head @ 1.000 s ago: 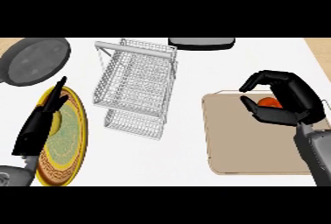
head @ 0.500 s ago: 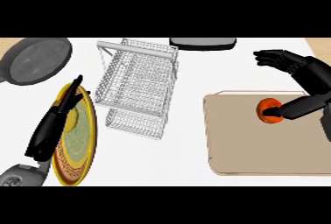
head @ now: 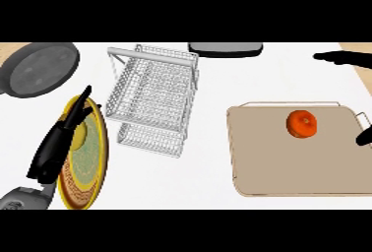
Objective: Pick the squash from the tray and place it in the tiered basket
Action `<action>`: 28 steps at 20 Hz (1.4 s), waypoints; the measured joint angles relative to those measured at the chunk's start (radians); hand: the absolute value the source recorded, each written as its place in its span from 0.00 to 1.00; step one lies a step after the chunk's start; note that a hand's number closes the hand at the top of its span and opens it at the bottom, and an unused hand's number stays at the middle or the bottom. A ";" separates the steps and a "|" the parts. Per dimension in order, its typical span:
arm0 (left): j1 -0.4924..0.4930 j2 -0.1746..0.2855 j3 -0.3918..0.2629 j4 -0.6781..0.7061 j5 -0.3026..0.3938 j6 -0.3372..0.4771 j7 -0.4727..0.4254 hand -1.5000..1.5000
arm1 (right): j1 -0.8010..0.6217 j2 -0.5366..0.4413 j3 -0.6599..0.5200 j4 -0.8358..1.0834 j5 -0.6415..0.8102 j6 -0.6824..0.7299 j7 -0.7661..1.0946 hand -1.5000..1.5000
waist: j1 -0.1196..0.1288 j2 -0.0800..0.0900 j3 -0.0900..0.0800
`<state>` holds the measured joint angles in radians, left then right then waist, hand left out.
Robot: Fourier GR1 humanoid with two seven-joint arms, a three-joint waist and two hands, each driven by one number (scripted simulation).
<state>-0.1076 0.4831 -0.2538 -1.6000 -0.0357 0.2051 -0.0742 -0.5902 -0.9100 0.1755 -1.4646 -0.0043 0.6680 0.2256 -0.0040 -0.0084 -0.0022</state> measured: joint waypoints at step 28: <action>0.002 -0.093 0.076 -0.027 -0.088 -0.086 0.008 0.50 | 0.139 0.290 0.246 -0.207 0.528 -0.050 0.512 0.00 | 0.009 0.008 0.004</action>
<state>-0.1053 0.3903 -0.1782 -1.6268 -0.1234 0.1195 -0.0661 -0.4516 -0.6202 0.4214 -1.6712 0.5236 0.6177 0.7376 0.0050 -0.0008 0.0018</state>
